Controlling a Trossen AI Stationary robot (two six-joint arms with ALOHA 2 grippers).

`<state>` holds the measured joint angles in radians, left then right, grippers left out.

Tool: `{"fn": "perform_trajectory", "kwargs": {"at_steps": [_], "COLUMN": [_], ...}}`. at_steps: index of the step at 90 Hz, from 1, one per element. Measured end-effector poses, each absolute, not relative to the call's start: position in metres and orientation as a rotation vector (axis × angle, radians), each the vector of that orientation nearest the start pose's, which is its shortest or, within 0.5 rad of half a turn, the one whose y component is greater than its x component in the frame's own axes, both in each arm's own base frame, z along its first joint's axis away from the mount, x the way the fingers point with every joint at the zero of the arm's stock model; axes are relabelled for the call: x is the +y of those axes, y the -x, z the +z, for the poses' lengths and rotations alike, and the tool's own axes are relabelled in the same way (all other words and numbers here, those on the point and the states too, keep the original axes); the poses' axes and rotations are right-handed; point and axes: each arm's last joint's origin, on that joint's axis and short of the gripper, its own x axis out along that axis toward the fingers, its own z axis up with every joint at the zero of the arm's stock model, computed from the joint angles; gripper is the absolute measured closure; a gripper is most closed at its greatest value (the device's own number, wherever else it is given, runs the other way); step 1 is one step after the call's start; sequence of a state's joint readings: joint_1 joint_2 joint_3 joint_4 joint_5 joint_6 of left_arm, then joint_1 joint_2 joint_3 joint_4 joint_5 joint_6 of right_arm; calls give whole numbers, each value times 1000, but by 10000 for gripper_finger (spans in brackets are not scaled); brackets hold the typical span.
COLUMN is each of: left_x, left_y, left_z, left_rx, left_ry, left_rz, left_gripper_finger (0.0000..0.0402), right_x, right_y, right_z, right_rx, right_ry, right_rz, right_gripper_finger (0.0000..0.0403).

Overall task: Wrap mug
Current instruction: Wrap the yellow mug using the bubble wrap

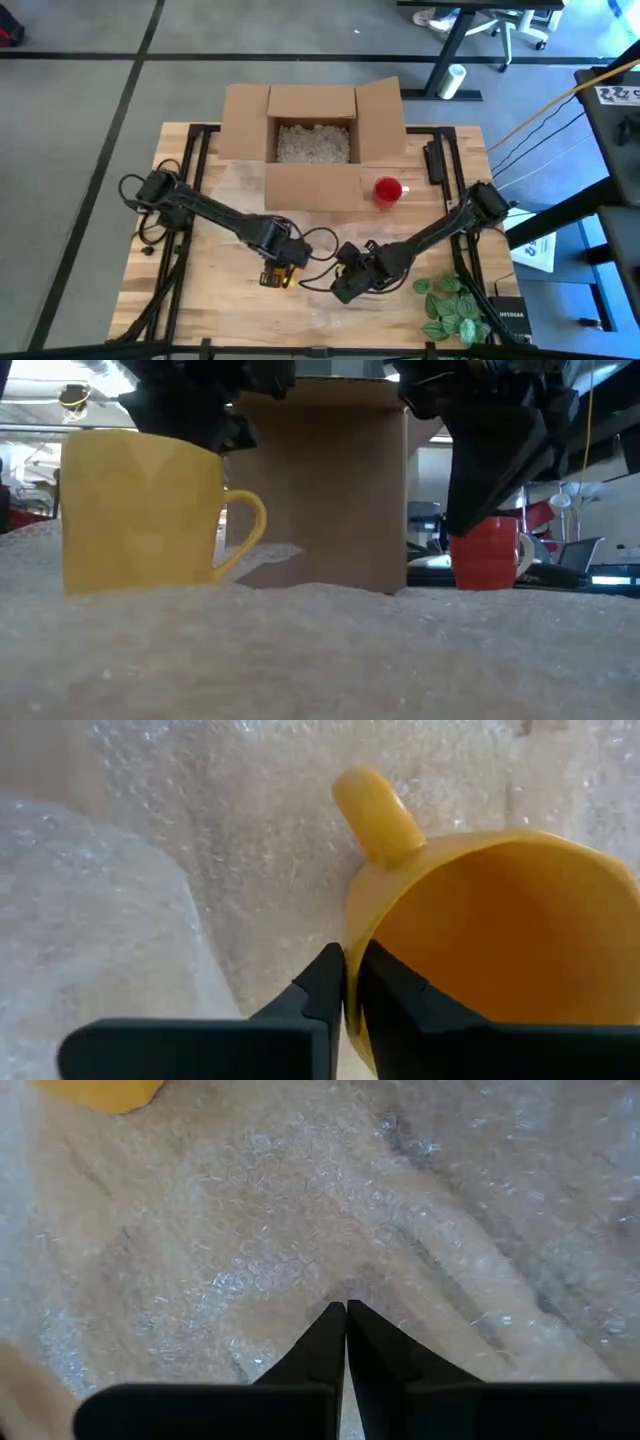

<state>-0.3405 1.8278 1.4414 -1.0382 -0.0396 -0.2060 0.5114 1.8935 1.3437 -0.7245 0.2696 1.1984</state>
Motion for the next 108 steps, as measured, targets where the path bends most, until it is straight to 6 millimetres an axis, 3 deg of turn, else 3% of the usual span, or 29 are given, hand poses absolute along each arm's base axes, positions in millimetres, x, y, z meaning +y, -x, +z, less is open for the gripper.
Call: {"fn": "perform_trajectory", "kwargs": {"at_steps": [37,52,65,76,86,96,108], "left_x": [-116,-114,-114,-120,-125,-124,-119], "left_y": [-329,-325,-312,-291,-260,-223,-183], "left_z": [232,250,276,301,313,308,284], "left_rx": [1438,1460,1374,1197,1042,940,840], "left_ry": [-81,-99,-74,-74,-90,-64,52], "left_rz": [-136,-142,-147,-141,-91,-14,21], "left_gripper_finger": [283,277,278,278,278,278,278], "right_x": [176,177,183,195,211,230,253], "right_y": [-330,-330,-327,-319,-309,-296,-277], "right_z": [186,186,186,187,188,189,191], "right_rx": [1075,1060,1011,978,903,817,724], "right_ry": [-573,-554,-522,-518,-529,-554,-611], "right_rz": [-488,-493,-514,-519,-544,-554,-553], "right_gripper_finger": [403,403,403,403,403,403,403]}}
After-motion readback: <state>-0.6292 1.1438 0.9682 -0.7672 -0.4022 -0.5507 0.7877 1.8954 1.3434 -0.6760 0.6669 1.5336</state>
